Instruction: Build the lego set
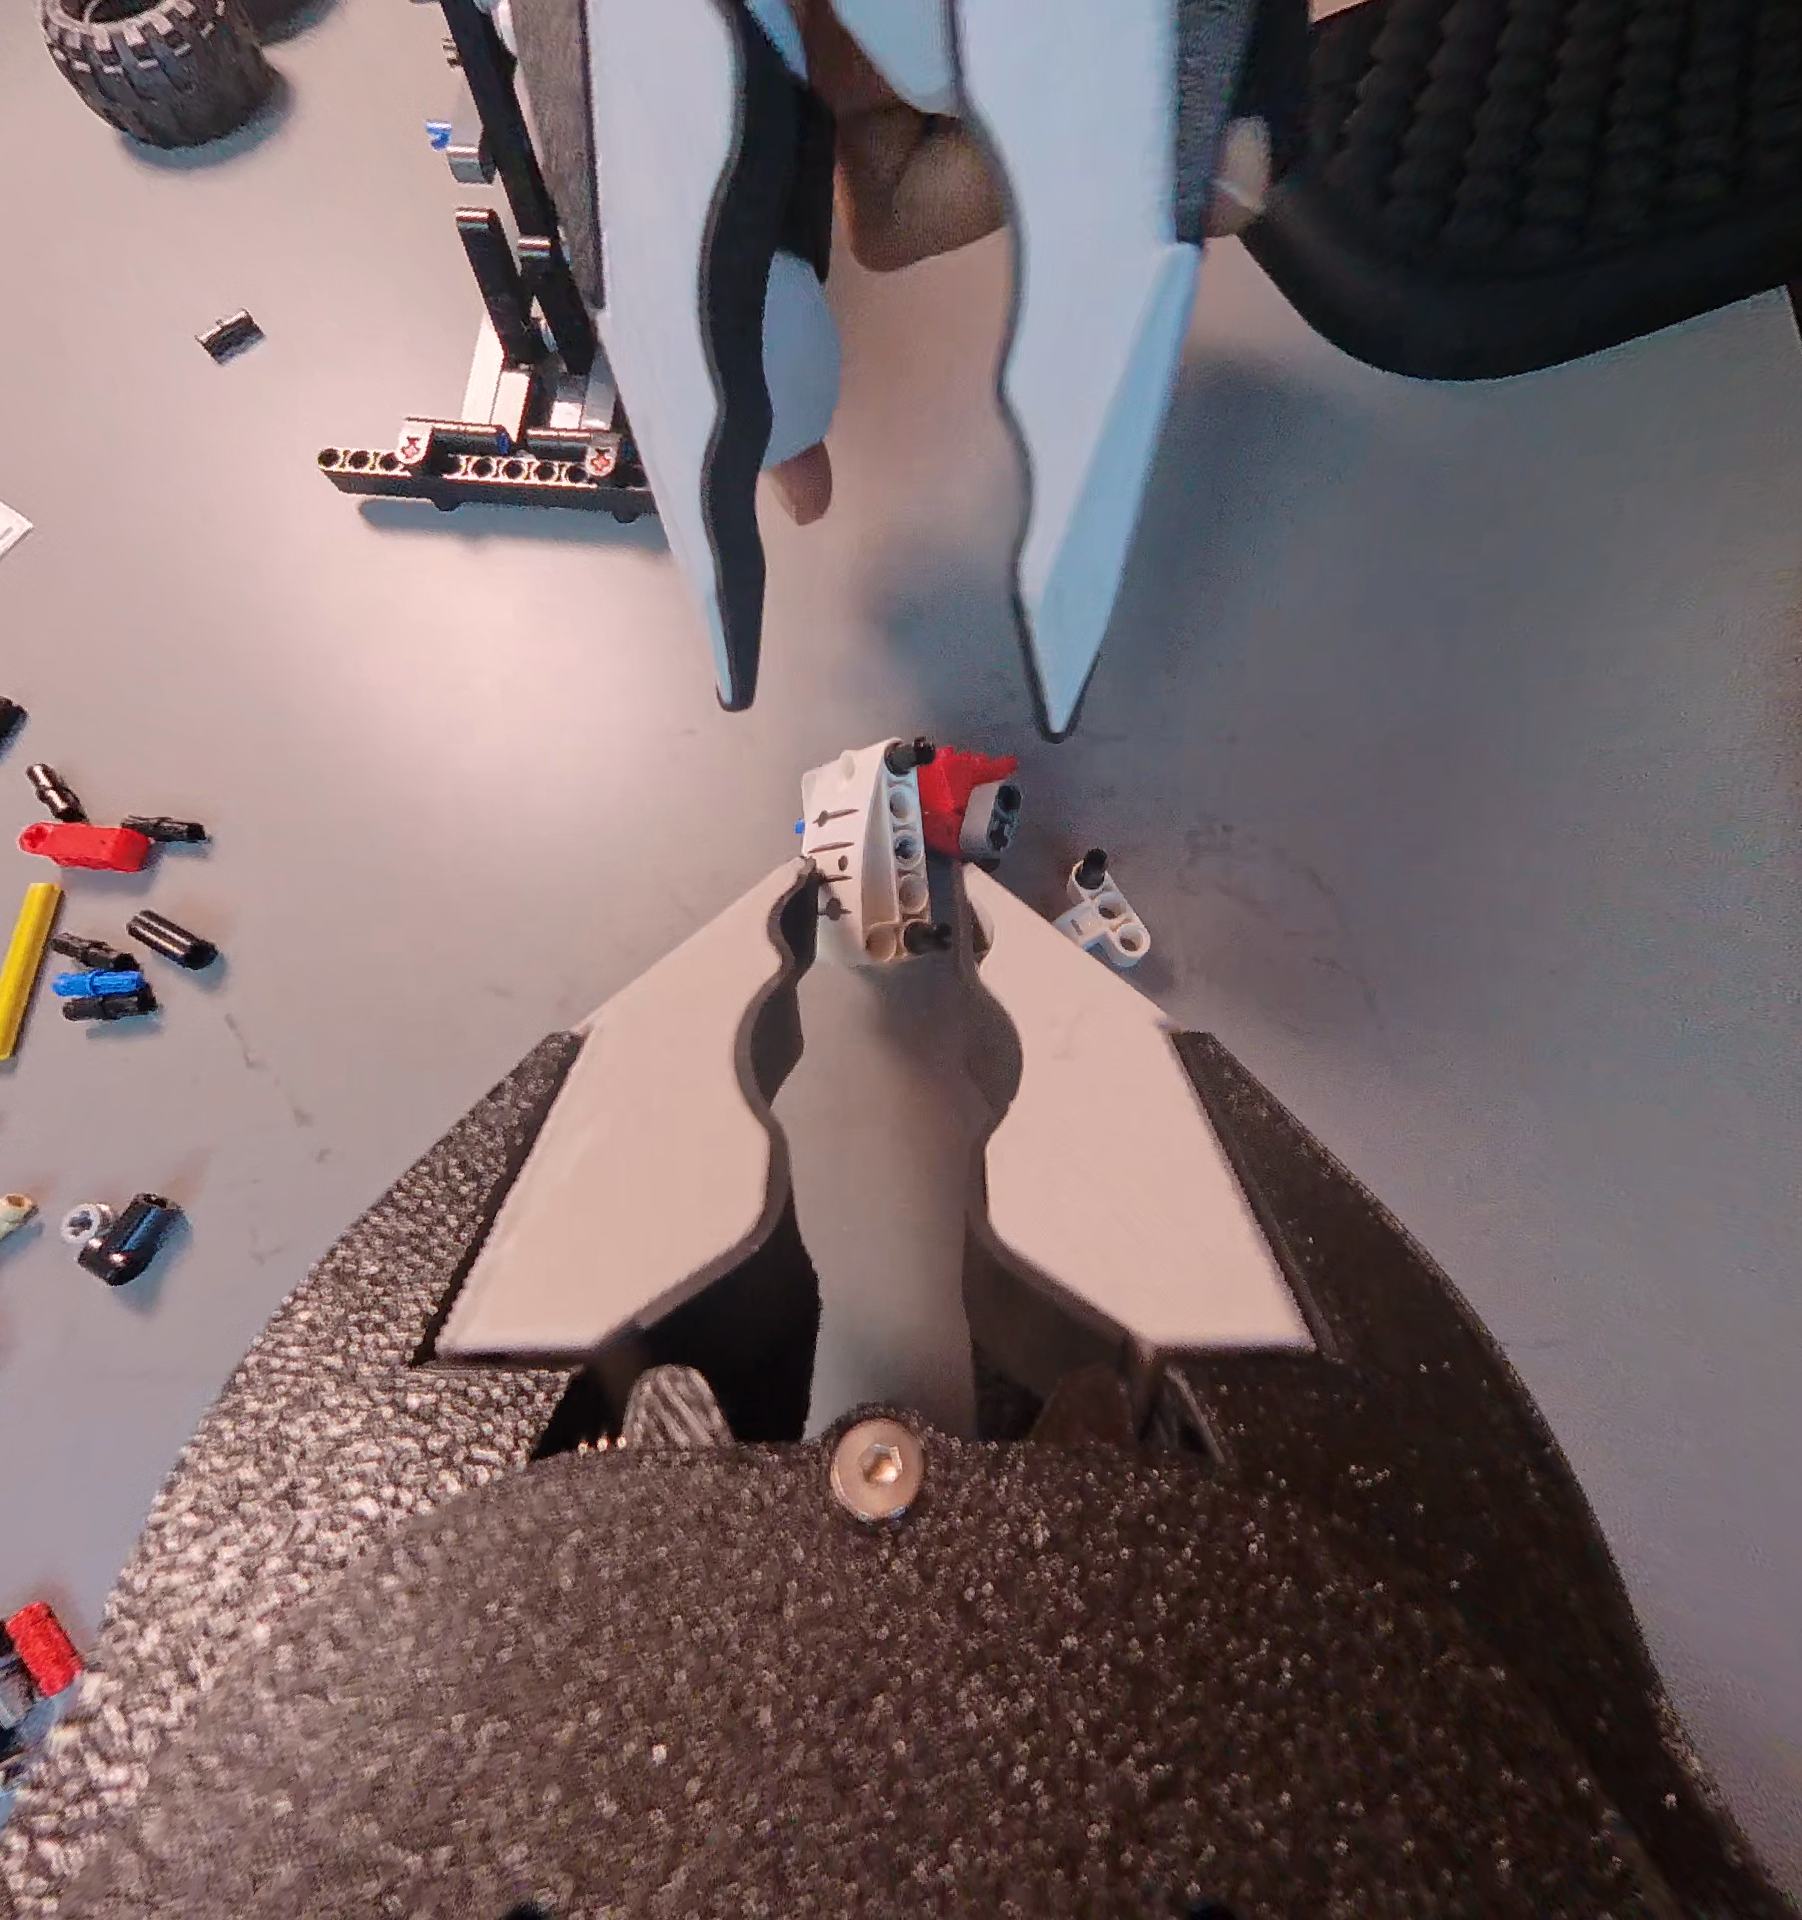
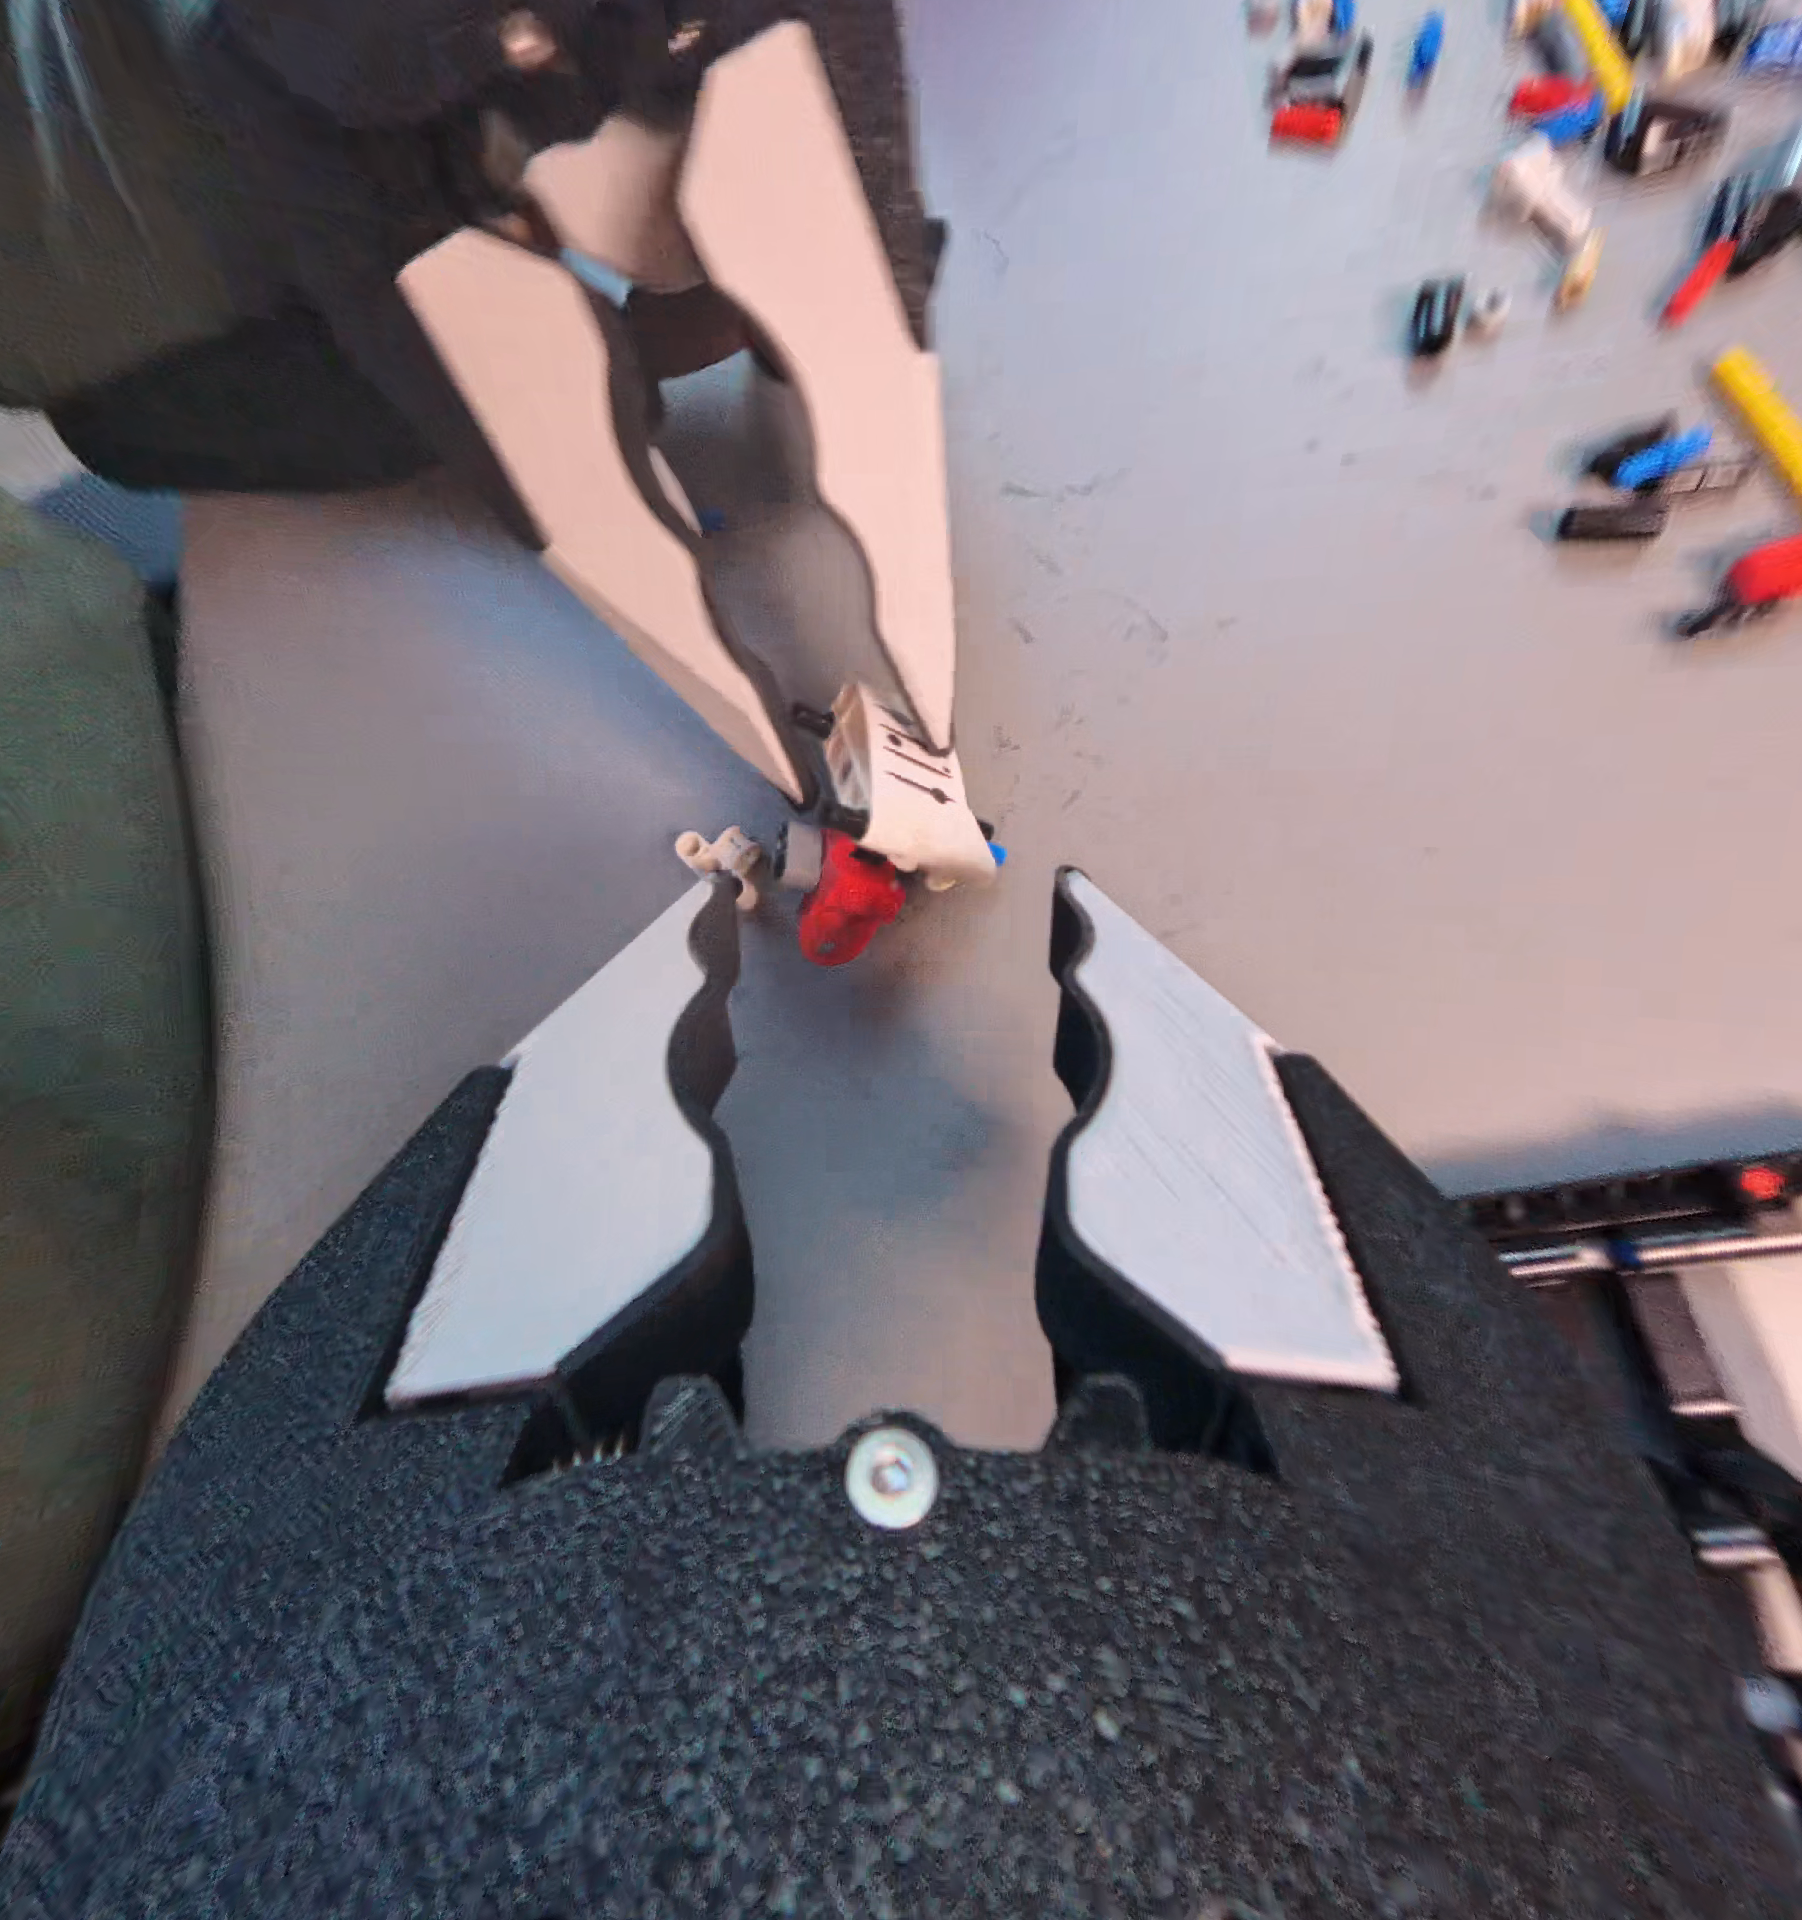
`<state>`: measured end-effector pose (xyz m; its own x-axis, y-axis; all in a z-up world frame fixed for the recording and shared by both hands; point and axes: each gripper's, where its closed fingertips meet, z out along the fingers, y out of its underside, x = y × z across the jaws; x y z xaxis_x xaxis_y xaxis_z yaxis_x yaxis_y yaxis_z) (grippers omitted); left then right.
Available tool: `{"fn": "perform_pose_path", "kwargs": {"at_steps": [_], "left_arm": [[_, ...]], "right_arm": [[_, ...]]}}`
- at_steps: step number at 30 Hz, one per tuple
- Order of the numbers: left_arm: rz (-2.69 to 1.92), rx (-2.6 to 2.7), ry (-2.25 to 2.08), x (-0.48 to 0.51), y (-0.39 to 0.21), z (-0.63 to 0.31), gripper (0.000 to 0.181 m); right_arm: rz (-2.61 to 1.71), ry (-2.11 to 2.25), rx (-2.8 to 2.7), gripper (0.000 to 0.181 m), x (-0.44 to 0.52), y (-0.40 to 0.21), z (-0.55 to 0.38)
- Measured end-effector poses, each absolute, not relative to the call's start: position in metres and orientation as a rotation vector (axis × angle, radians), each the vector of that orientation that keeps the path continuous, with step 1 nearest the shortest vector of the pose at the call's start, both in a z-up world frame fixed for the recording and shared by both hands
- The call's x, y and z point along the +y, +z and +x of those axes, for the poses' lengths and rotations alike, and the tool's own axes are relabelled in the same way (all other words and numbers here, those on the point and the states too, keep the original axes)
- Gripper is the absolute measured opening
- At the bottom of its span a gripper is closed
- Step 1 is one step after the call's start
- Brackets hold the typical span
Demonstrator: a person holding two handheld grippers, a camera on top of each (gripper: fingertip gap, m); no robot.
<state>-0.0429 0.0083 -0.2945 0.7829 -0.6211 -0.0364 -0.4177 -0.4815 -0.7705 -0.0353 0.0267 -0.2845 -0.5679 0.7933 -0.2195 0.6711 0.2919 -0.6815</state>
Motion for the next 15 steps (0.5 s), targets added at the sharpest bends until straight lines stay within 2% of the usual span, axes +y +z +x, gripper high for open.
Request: {"fn": "perform_pose_path", "kwargs": {"at_steps": [5, 7, 15], "left_arm": [[-2.227, 0.743, -0.435, 0.015, -0.293, -0.042, 0.024], [-2.258, 0.734, -0.485, 0.018, -0.293, -0.043, 0.024], [-2.305, 0.807, -0.559, 0.016, -0.293, -0.045, 0.024]], "right_arm": [[-1.004, 0.796, -2.335, 0.059, 0.022, -0.29, -0.042], [-0.994, 0.781, -2.322, 0.043, 0.023, -0.293, -0.044], [-0.949, 0.907, -2.346, 0.022, 0.039, -0.281, -0.038]]}}
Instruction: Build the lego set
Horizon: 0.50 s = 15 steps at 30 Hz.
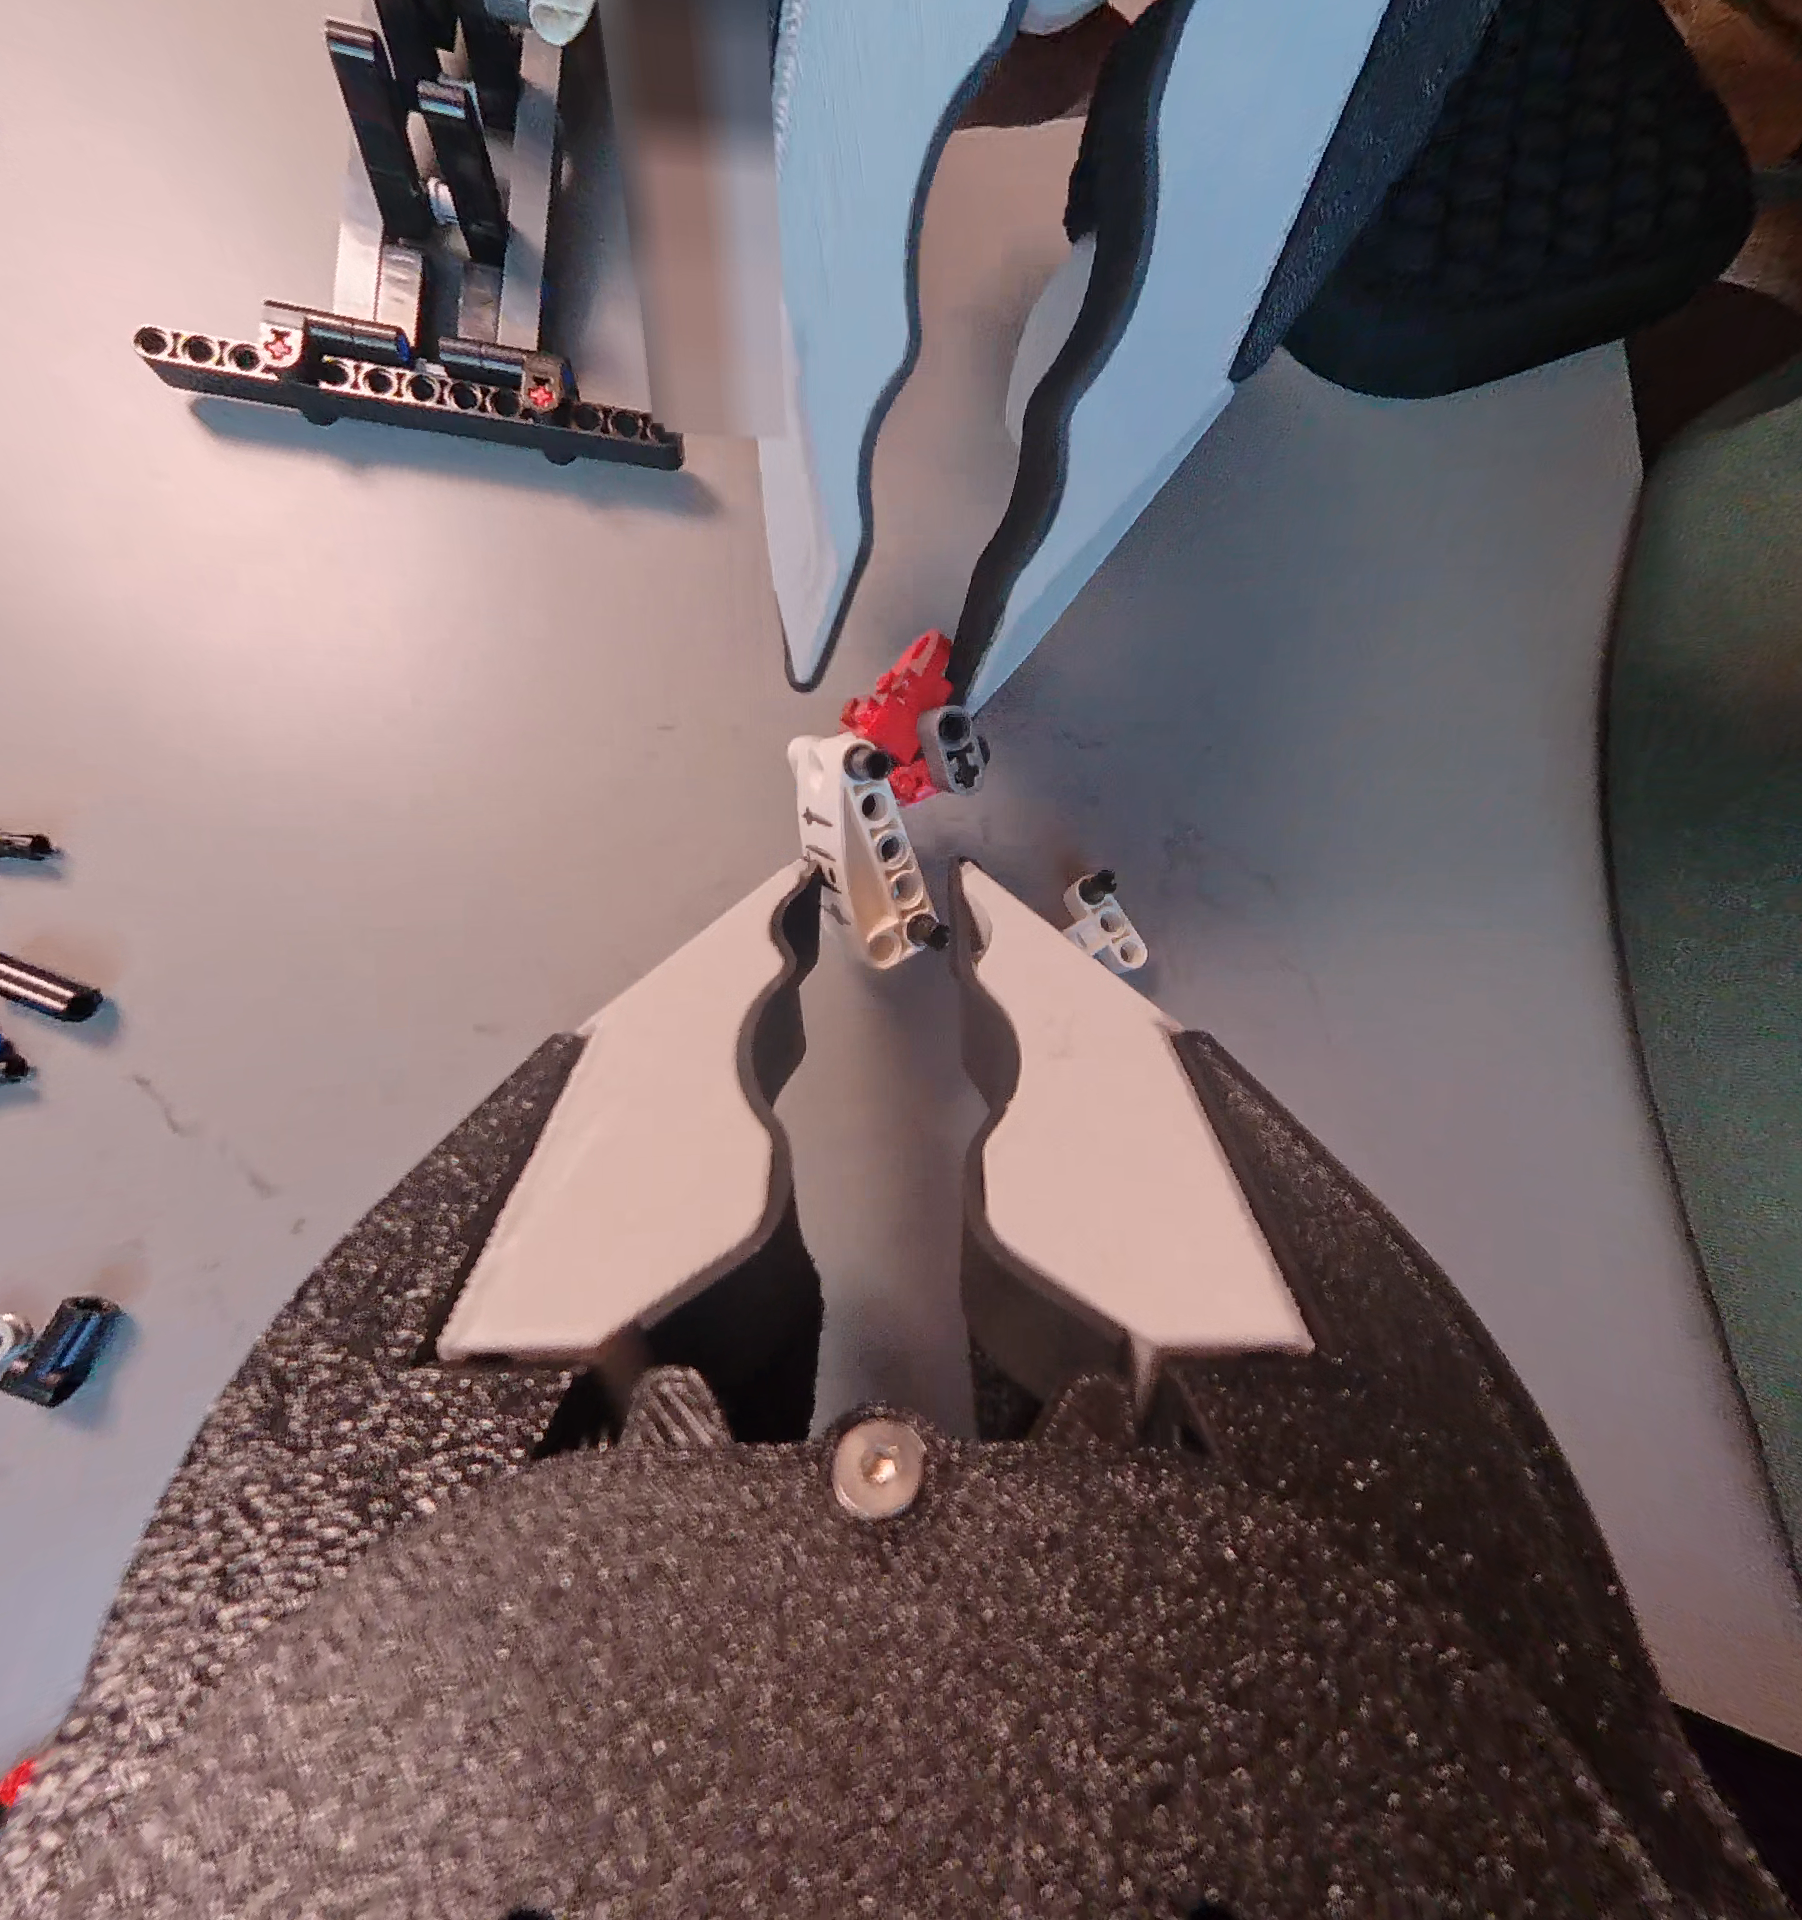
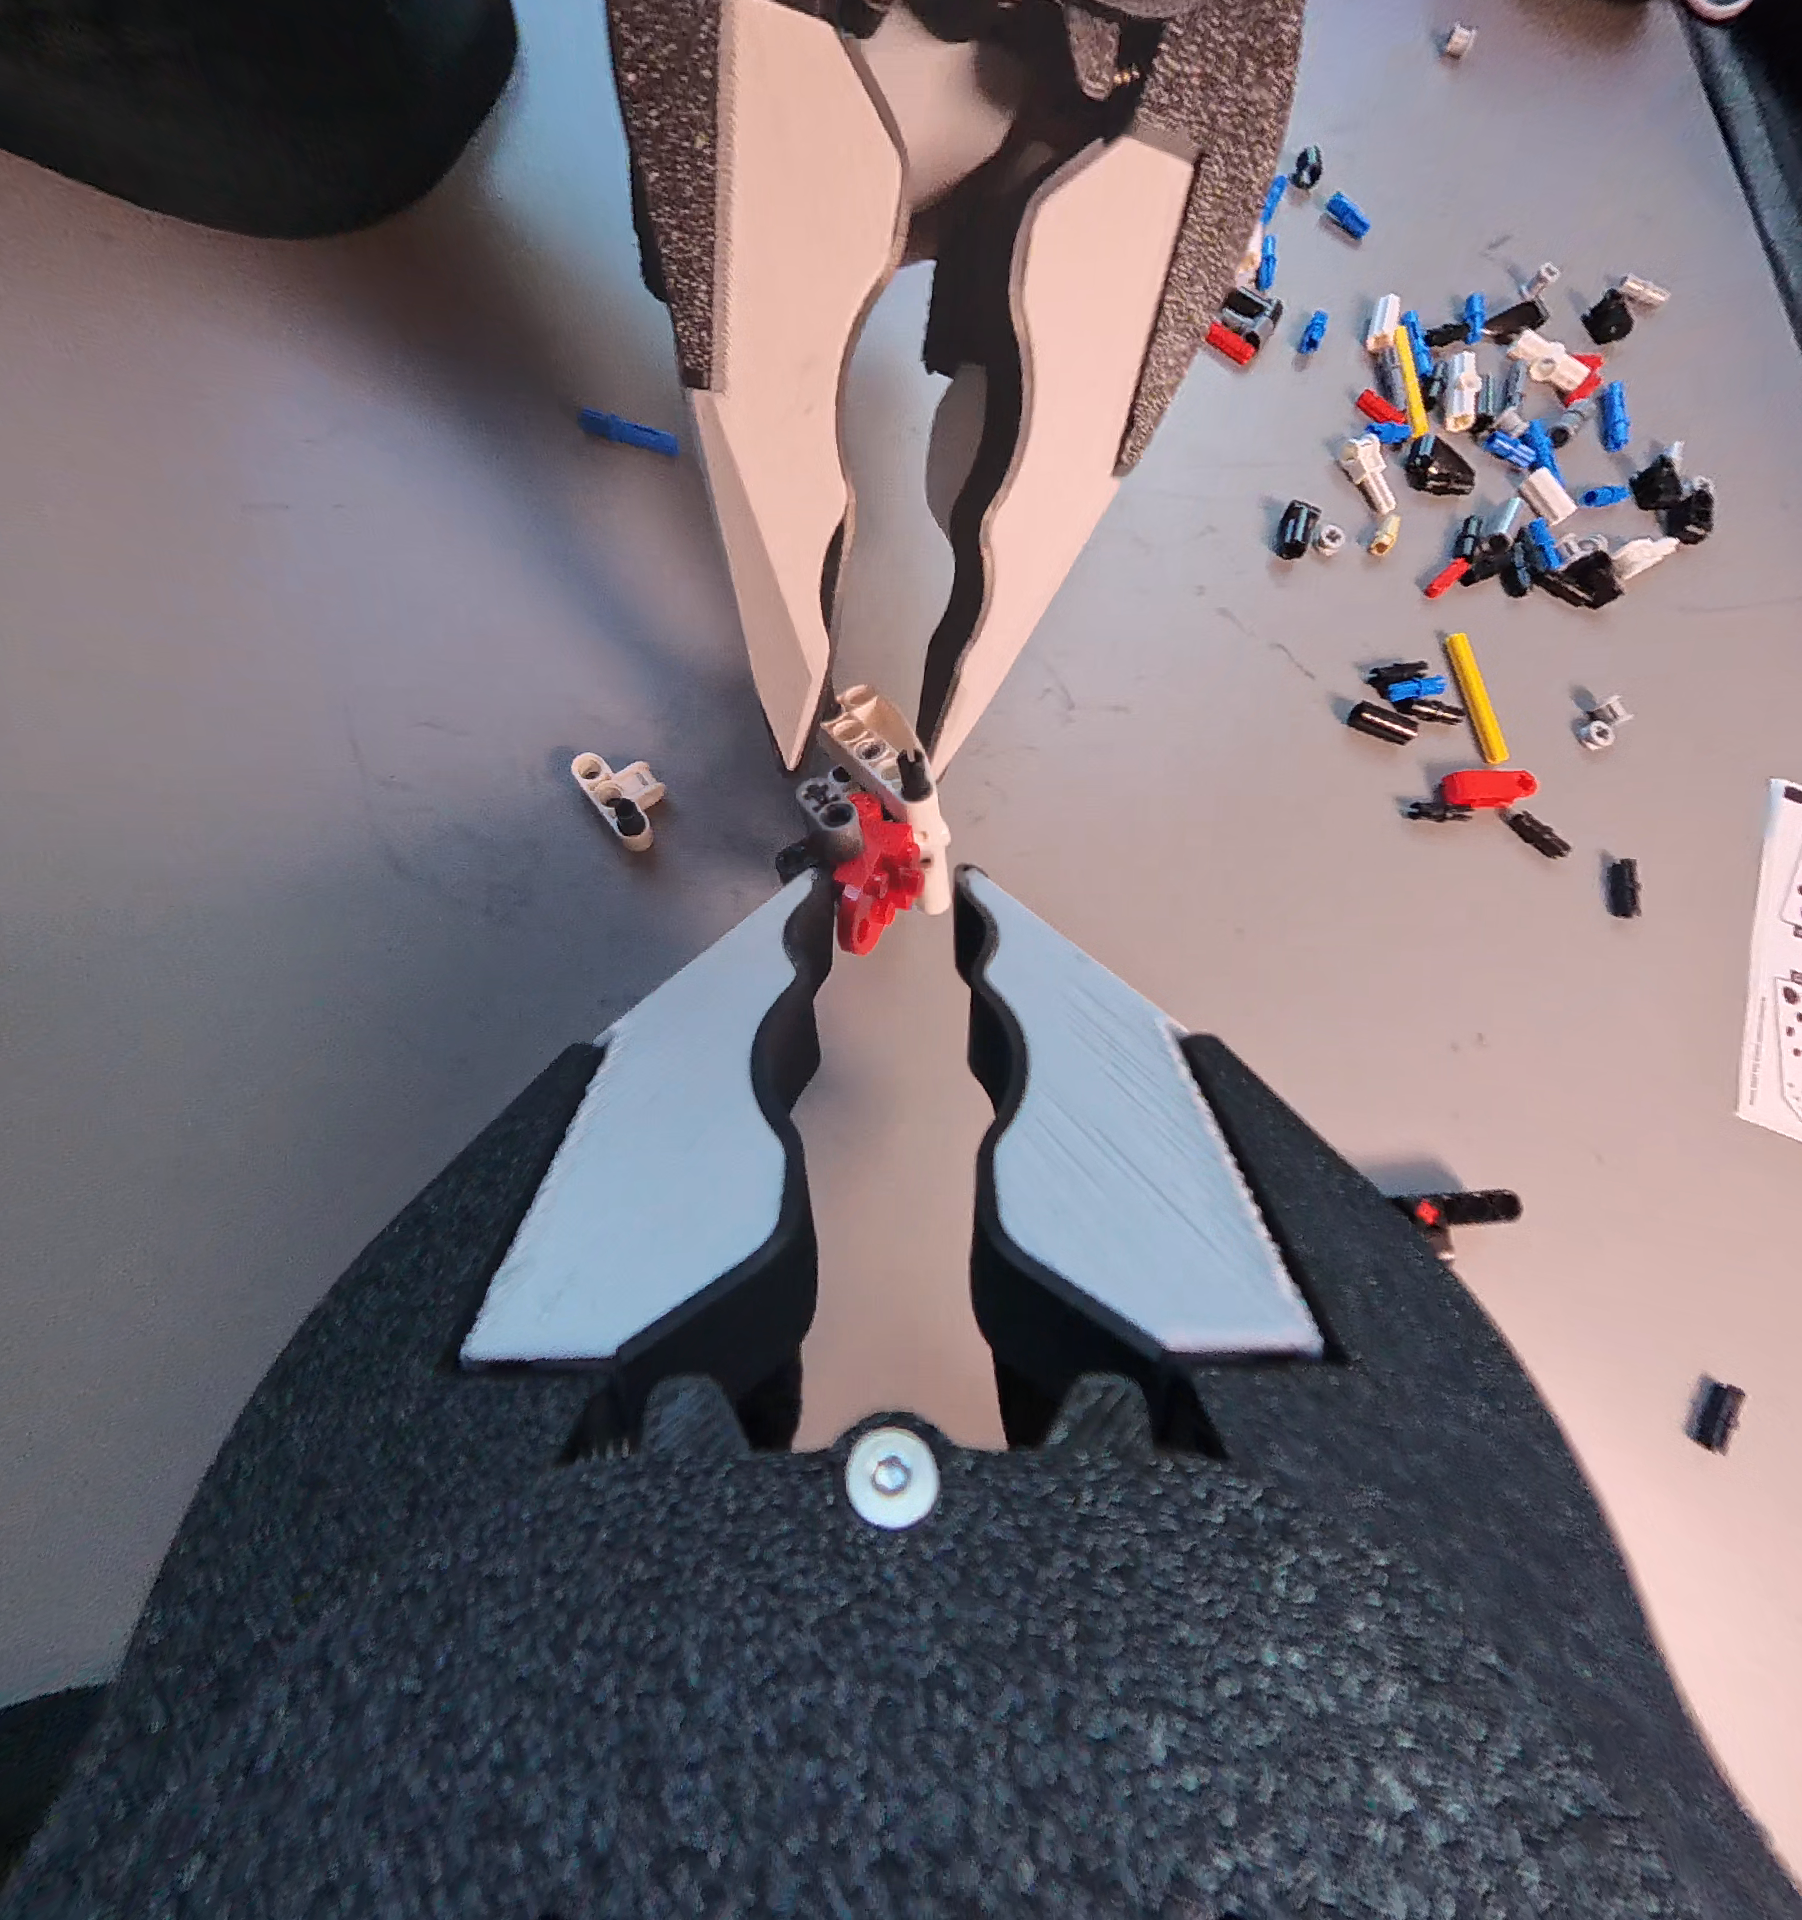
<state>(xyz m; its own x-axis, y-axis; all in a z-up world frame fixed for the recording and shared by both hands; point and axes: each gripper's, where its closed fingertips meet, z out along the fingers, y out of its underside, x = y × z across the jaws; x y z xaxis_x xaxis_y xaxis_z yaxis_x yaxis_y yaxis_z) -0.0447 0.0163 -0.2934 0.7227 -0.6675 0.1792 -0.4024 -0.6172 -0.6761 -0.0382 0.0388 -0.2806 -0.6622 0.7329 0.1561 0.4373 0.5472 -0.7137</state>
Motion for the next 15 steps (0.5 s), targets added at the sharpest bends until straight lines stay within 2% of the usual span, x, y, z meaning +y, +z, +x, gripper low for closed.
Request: {"fn": "perform_pose_path", "kwargs": {"at_steps": [3, 6, 9, 15], "left_arm": [[-2.31, 0.834, -0.608, 0.015, -0.293, -0.043, 0.024], [-2.297, 0.907, -0.653, 0.01, -0.293, -0.04, 0.026], [-2.253, 0.917, -0.712, 0.009, -0.289, -0.037, 0.028], [-2.187, 0.856, -0.649, 0.013, -0.288, -0.033, 0.041]], "right_arm": [[-0.912, 0.942, -2.358, 0.027, 0.036, -0.283, -0.038], [-0.937, 1.101, -2.376, 0.018, 0.028, -0.285, -0.032], [-0.948, 1.16, -2.366, 0.017, 0.028, -0.287, -0.03], [-1.082, 1.201, -2.371, 0.015, 0.03, -0.297, -0.024]]}}
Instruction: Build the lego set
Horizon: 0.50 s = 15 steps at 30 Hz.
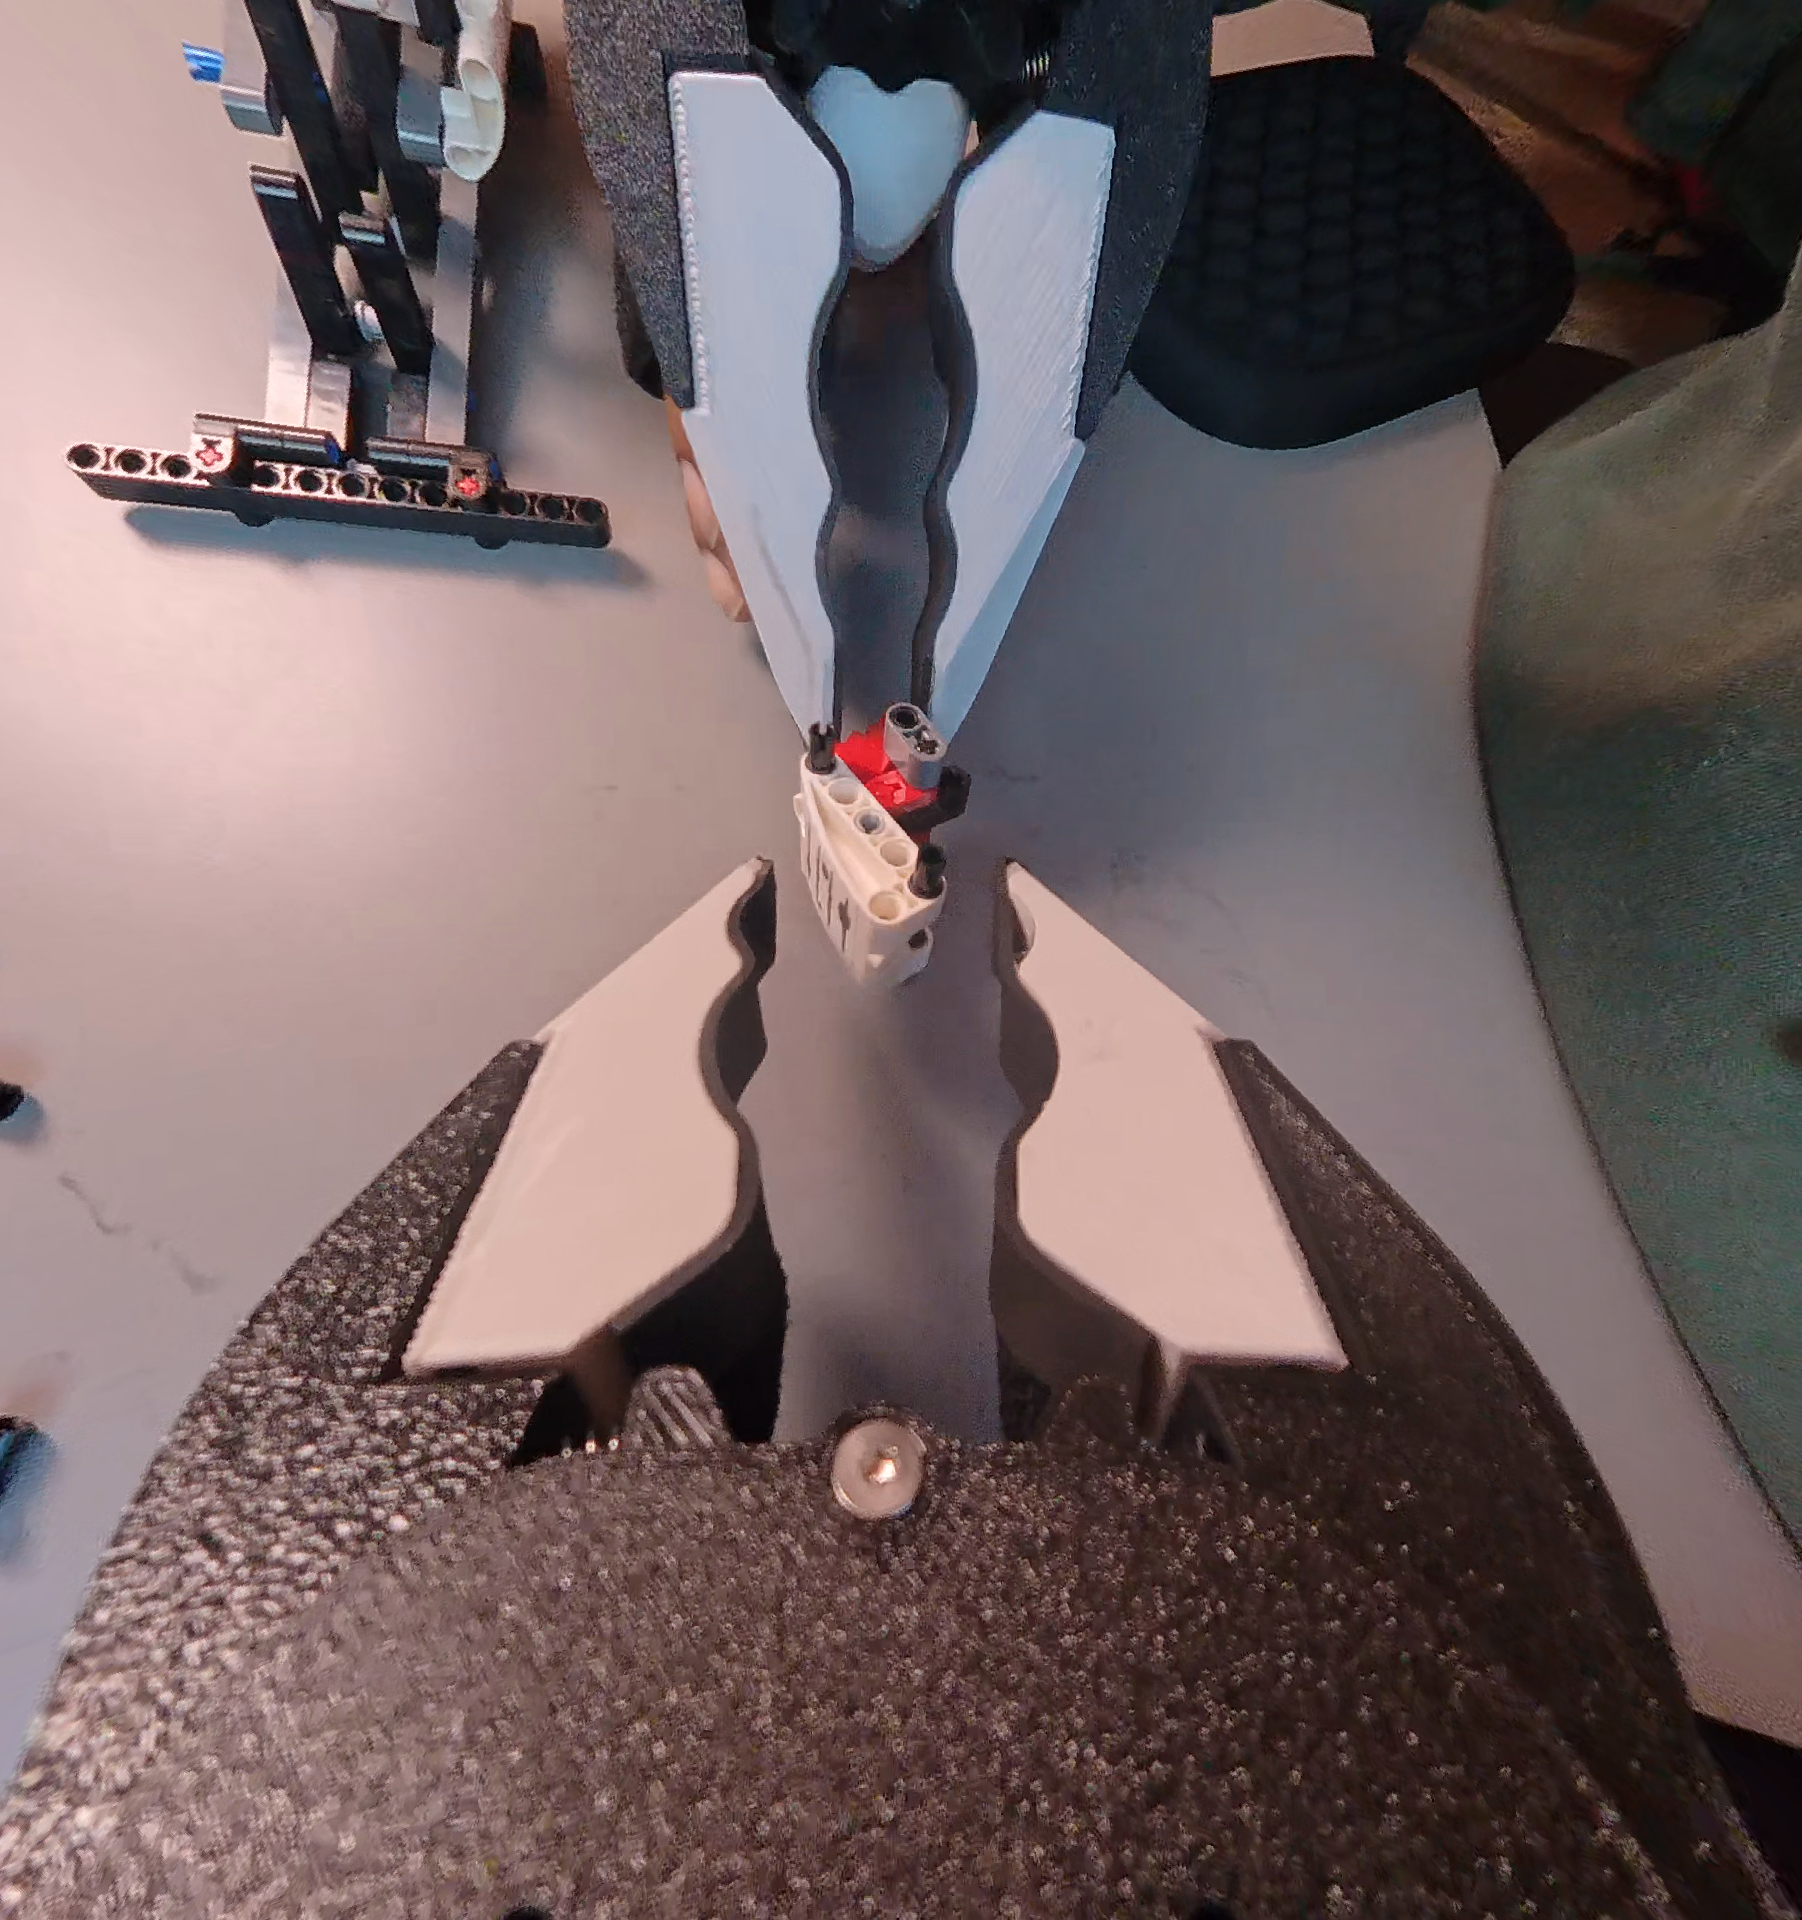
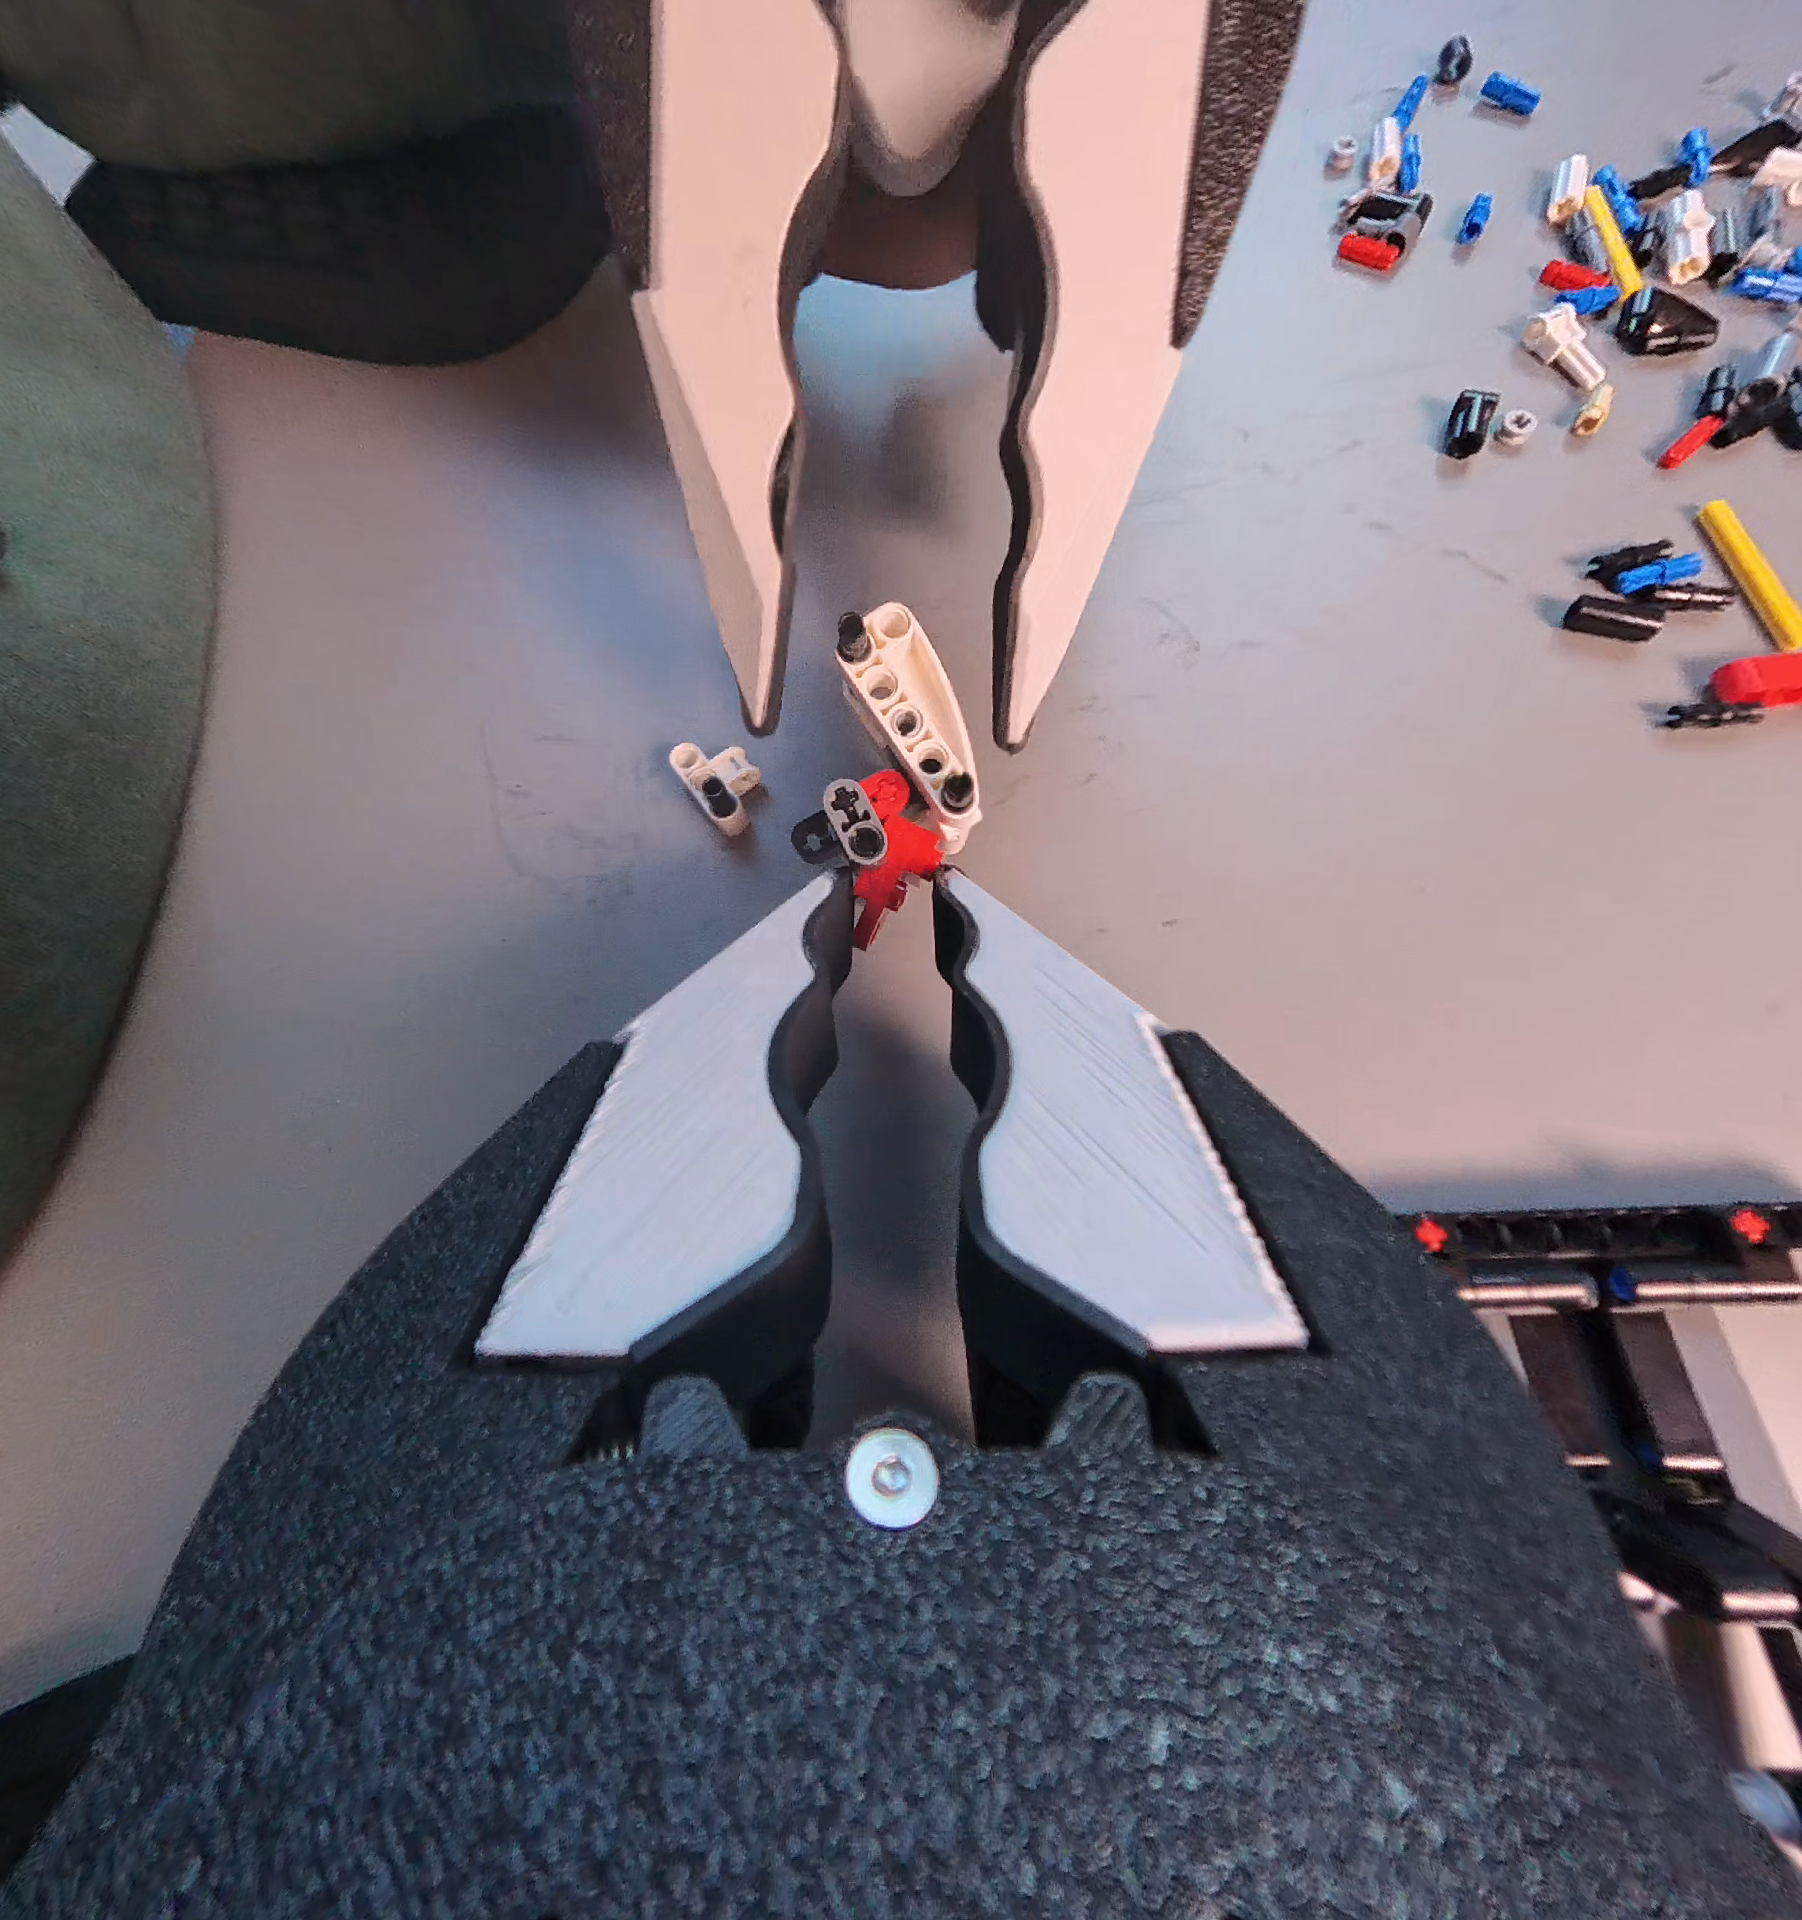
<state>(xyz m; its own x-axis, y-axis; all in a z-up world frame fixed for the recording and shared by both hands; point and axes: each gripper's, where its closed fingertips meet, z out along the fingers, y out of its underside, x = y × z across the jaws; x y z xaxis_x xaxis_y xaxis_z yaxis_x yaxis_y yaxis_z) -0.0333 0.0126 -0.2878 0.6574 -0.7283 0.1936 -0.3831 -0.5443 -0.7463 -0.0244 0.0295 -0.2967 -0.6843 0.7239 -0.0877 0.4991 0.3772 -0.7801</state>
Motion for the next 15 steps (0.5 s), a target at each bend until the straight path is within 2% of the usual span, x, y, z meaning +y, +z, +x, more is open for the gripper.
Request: {"fn": "perform_pose_path", "kwargs": {"at_steps": [2, 5, 9, 15], "left_arm": [[-2.163, 0.845, -0.599, 0.014, -0.292, -0.03, 0.039], [-2.148, 0.861, -0.556, 0.014, -0.3, -0.029, 0.024], [-2.121, 0.91, -0.562, 0.011, -0.301, -0.029, 0.024], [-2.104, 0.96, -0.533, 0.01, -0.302, -0.028, 0.024]], "right_arm": [[-1.103, 1.223, -2.368, 0.015, 0.028, -0.297, -0.022], [-1.072, 1.169, -2.389, 0.014, 0.029, -0.301, -0.021], [-1.027, 1.111, -2.394, 0.021, 0.032, -0.301, -0.021], [-0.974, 1.042, -2.392, 0.023, 0.036, -0.3, -0.015]]}}
